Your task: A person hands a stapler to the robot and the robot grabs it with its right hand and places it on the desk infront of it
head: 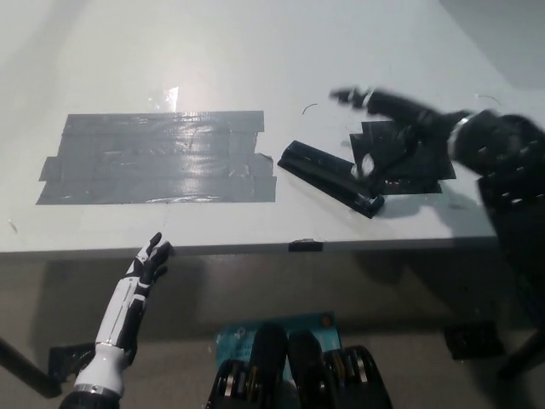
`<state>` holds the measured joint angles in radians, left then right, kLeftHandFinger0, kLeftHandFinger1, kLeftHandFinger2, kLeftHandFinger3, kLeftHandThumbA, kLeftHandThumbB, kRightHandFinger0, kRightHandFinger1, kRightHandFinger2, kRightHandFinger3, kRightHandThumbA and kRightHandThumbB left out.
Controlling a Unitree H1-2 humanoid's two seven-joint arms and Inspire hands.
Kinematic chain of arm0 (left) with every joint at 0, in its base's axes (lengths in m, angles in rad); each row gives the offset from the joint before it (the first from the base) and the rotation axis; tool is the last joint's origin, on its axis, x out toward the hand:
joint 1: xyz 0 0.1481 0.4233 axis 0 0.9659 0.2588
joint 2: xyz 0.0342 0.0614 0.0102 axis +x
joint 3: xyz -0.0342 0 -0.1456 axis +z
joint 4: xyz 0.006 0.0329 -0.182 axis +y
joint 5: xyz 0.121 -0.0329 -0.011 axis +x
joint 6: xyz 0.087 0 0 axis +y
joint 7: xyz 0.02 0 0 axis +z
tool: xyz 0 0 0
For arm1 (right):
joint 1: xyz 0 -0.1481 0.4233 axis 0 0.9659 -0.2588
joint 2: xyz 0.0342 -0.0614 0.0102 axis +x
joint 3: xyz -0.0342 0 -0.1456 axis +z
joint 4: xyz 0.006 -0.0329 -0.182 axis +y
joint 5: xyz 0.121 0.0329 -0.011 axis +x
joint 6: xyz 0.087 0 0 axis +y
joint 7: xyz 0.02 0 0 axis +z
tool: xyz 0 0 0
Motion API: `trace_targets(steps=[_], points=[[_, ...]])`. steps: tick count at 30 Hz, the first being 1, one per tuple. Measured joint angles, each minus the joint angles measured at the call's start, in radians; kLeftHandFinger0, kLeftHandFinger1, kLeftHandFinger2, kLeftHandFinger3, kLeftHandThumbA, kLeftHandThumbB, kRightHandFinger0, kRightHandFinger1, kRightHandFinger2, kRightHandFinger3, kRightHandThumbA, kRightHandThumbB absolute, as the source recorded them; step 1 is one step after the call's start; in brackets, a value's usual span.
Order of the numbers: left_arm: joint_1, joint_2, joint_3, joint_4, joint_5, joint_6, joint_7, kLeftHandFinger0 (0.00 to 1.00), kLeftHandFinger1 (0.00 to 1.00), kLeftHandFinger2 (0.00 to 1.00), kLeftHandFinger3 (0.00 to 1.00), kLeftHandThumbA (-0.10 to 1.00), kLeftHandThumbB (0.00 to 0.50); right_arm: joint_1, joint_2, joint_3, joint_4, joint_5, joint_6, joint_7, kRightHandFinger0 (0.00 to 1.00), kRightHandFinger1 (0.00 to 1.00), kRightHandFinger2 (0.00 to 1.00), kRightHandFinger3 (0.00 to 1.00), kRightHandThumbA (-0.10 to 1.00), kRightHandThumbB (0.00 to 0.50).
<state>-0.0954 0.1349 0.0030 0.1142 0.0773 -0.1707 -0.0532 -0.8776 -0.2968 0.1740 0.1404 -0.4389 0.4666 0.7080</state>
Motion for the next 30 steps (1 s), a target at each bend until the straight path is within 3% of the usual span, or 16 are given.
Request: trace_targets(steps=[1, 3, 4, 7, 10, 12, 15, 19, 25, 30], points=[[0.0, 0.0, 0.0, 0.001, 0.0, 0.0, 0.0, 1.0, 1.0, 1.0, 1.0, 1.0, 0.388, -0.001, -0.001, -0.035, -0.04, 0.005, 0.0, -0.003, 1.0, 1.0, 1.0, 1.0, 1.0, 0.483], [0.0, 0.0, 0.0, 0.001, 0.0, 0.0, 0.0, 1.0, 1.0, 1.0, 1.0, 1.0, 0.413, -0.002, -0.003, -0.085, -0.099, 0.014, 0.0, -0.006, 1.0, 1.0, 1.0, 1.0, 1.0, 0.396], [0.001, -0.001, 0.0, 0.001, 0.0, 0.001, 0.0, 1.0, 1.0, 1.0, 1.0, 1.0, 0.414, -0.002, -0.002, -0.114, -0.136, 0.021, 0.0, -0.007, 1.0, 1.0, 1.0, 1.0, 1.0, 0.39], [0.003, -0.001, 0.0, 0.001, 0.0, 0.003, 0.0, 1.0, 1.0, 1.0, 1.0, 1.0, 0.427, -0.001, 0.0, -0.194, -0.234, 0.046, 0.0, -0.008, 1.0, 1.0, 1.0, 1.0, 1.0, 0.413], [0.008, -0.002, -0.001, 0.001, -0.001, 0.006, -0.001, 1.0, 1.0, 1.0, 1.0, 1.0, 0.419, 0.01, 0.008, -0.264, -0.35, 0.078, 0.0, -0.011, 1.0, 1.0, 1.0, 1.0, 1.0, 0.489], [0.016, -0.004, -0.002, 0.0, -0.001, 0.007, -0.002, 1.0, 1.0, 1.0, 1.0, 1.0, 0.414, 0.039, 0.02, -0.295, -0.435, 0.09, 0.0, -0.012, 1.0, 1.0, 1.0, 1.0, 1.0, 0.481], [0.032, -0.007, -0.004, 0.0, -0.002, 0.008, -0.003, 1.0, 1.0, 1.0, 1.0, 1.0, 0.444, 0.108, 0.049, -0.315, -0.536, 0.107, 0.0, -0.012, 1.0, 1.0, 1.0, 1.0, 1.0, 0.443], [0.064, -0.018, -0.011, -0.019, -0.006, 0.009, -0.008, 1.0, 1.0, 1.0, 1.0, 1.0, 0.447, 0.251, 0.103, -0.33, -0.698, 0.141, 0.001, -0.015, 1.0, 1.0, 1.0, 1.0, 1.0, 0.391], [0.122, -0.025, -0.034, -0.117, -0.023, 0.009, -0.023, 1.0, 1.0, 1.0, 1.0, 1.0, 0.46, 0.514, 0.189, -0.354, -0.91, 0.215, -0.001, -0.046, 1.0, 1.0, 1.0, 1.0, 1.0, 0.372], [0.155, -0.029, -0.05, -0.186, -0.042, 0.007, -0.037, 1.0, 1.0, 1.0, 1.0, 1.0, 0.431, 0.741, 0.269, -0.346, -0.945, 0.281, -0.031, -0.094, 1.0, 1.0, 1.0, 1.0, 1.0, 0.285]])
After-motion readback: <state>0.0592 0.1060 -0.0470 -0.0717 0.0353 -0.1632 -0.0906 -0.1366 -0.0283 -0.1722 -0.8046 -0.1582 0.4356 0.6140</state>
